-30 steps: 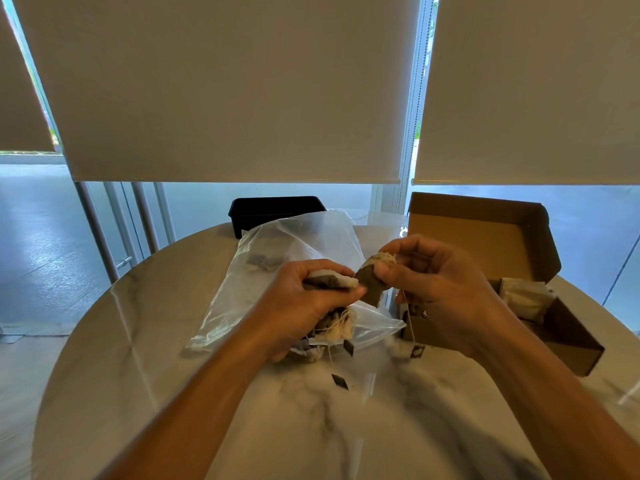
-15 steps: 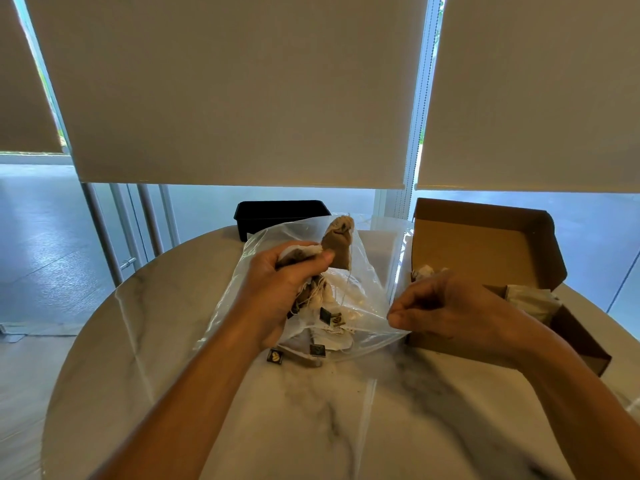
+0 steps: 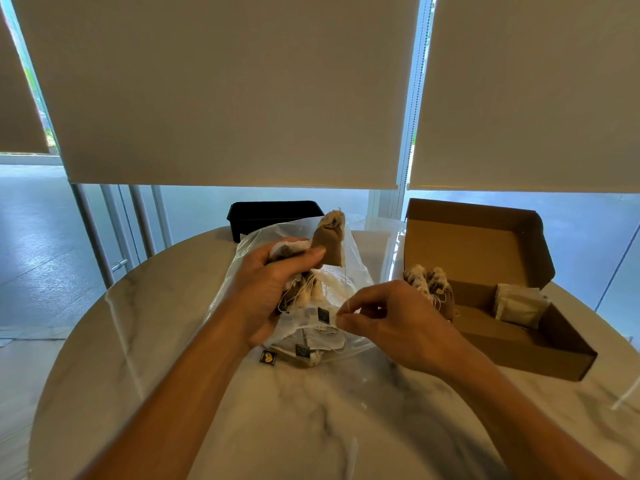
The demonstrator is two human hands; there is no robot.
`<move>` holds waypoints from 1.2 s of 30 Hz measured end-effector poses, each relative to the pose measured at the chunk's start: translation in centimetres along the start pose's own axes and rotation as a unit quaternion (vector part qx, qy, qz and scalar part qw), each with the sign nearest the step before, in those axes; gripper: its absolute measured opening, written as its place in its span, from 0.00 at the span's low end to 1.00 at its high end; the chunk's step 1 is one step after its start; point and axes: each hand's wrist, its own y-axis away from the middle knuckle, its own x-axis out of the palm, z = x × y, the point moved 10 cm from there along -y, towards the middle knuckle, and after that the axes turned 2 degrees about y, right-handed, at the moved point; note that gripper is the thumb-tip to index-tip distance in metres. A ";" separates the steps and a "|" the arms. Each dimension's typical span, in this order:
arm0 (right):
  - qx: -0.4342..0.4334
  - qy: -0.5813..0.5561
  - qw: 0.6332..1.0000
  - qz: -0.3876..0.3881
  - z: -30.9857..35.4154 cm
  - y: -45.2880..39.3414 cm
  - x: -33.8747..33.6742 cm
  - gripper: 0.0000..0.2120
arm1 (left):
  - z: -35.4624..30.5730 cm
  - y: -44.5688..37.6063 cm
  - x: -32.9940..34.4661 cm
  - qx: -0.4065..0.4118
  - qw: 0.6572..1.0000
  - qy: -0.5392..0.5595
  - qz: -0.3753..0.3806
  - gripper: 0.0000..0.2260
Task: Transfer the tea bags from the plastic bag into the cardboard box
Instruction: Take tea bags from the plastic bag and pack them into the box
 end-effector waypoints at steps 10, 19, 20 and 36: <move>0.029 -0.189 0.974 -0.122 -0.3 0.9 -5.6 0.05 | -0.3 -0.3 -1.1 0.048 0.995 -0.072 -0.043 0.05; -0.026 -0.225 0.965 -0.129 1.2 0.8 -6.1 0.20 | -0.3 0.4 1.1 0.091 0.973 -0.211 0.008 0.05; -0.026 -0.215 0.968 -0.128 1.1 0.7 -6.0 0.21 | -0.2 0.4 1.3 0.092 0.971 -0.221 0.018 0.06; -0.055 -0.145 0.984 -0.085 1.6 0.1 -5.5 0.04 | 0.4 0.7 2.3 0.076 0.962 -0.258 0.056 0.07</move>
